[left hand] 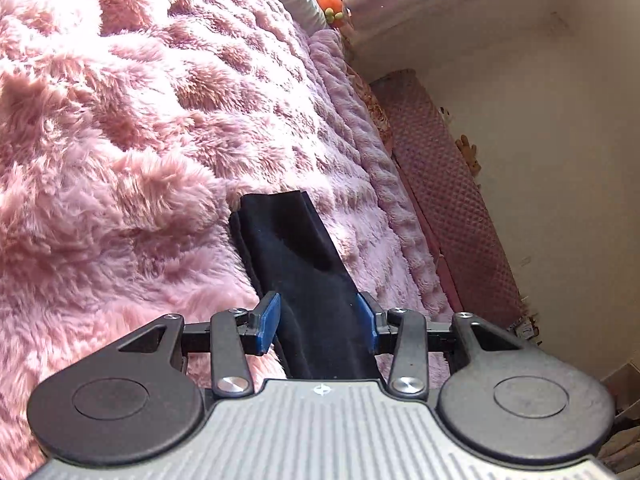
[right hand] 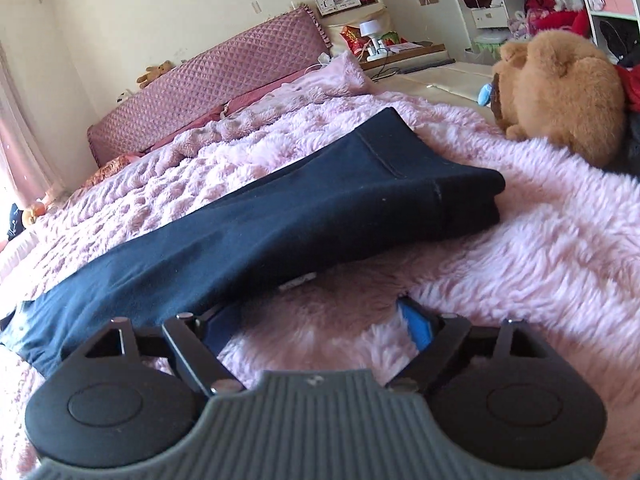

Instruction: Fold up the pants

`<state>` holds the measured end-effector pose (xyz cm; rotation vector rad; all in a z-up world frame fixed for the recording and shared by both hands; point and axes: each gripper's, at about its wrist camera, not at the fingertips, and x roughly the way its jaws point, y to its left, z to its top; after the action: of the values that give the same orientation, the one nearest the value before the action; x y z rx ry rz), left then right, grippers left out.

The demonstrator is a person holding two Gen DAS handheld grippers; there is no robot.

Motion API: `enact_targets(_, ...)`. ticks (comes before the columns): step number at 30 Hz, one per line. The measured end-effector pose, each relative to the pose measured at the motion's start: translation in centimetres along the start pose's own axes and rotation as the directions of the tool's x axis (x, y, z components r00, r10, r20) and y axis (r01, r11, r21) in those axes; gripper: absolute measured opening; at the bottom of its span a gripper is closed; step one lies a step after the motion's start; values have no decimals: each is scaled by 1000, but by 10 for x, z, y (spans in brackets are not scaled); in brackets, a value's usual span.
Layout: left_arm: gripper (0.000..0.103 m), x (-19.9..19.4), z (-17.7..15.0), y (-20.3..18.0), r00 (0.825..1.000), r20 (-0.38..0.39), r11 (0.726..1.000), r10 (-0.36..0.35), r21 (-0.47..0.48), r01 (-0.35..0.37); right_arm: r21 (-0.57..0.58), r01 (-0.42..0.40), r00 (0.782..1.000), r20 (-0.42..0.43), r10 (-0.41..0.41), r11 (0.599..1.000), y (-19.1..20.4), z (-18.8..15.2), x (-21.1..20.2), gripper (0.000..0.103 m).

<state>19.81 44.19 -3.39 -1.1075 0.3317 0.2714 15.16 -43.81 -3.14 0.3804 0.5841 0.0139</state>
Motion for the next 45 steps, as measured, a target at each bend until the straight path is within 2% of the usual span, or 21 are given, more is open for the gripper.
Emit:
enact_targets(2, 44, 15, 6, 15, 999, -11, 998, 46, -44, -46, 8, -18, 1000, 6, 18, 1000, -2, 3, 7, 81)
enact_targets(4, 42, 26, 10, 29, 999, -16, 996, 46, -76, -47, 48, -54, 999, 7, 54, 997, -8, 11, 13, 81)
enact_targets(7, 42, 45, 21, 35, 999, -40, 996, -5, -84, 1, 132, -115, 993, 32, 111, 985, -16, 17, 17, 81)
enact_targets(10, 41, 63, 32, 39, 996, -56, 993, -66, -106, 59, 161, -133, 991, 46, 128, 978, -17, 19, 22, 81)
enact_targets(12, 32, 69, 31, 41, 996, -55, 988, -75, -136, 67, 167, -137, 990, 57, 130, 976, -16, 18, 23, 81)
enact_targets(14, 28, 73, 28, 41, 997, -57, 987, -60, -152, 51, 169, -130, 991, 61, 121, 977, -13, 17, 24, 81)
enact_targets(17, 19, 78, 31, 38, 995, -92, 990, -37, -136, 24, 180, -130, 991, 62, 120, 975, -13, 18, 23, 81)
enact_targets(18, 9, 78, 33, 37, 993, -105, 991, -44, -127, 30, 202, -141, 989, 68, 130, 969, -17, 19, 23, 81)
enact_targets(19, 6, 76, 33, 36, 993, -105, 992, -51, -120, 38, 225, -154, 987, 77, 140, 962, -20, 20, 23, 81)
enact_targets(22, 4, 60, 33, 25, 995, -92, 994, -36, -108, 26, 280, -213, 976, 108, 189, 936, -31, 21, 22, 81)
enact_targets(24, 4, 40, 28, 1, 996, -85, 999, -39, -6, 38, 301, -244, 969, 111, 220, 922, -36, 24, 22, 80)
enact_targets(27, 4, 10, 16, -46, 994, -83, 985, -65, 157, 77, 366, -262, 965, 96, 244, 893, -43, 30, 20, 76)
enact_targets(29, 4, -15, 1, -85, 992, -70, 962, -103, 245, 117, 428, -254, 966, 79, 244, 867, -45, 32, 19, 73)
enact_targets(34, 4, -51, -44, -194, 988, -38, 888, -150, 433, 152, 494, -242, 970, 129, 205, 835, -52, 26, 6, 68)
enact_targets(36, 4, -65, -72, -236, 985, -39, 861, -168, 481, 166, 513, -229, 973, 148, 177, 827, -55, 25, 1, 67)
enact_targets(40, 4, -81, -133, -305, 981, -60, 832, -186, 522, 190, 533, -201, 978, 150, 143, 822, -61, 28, -6, 65)
enact_targets(45, 4, -91, -221, -364, 972, -124, 787, -198, 572, 233, 528, -139, 990, 56, 129, 838, -68, 41, -16, 63)
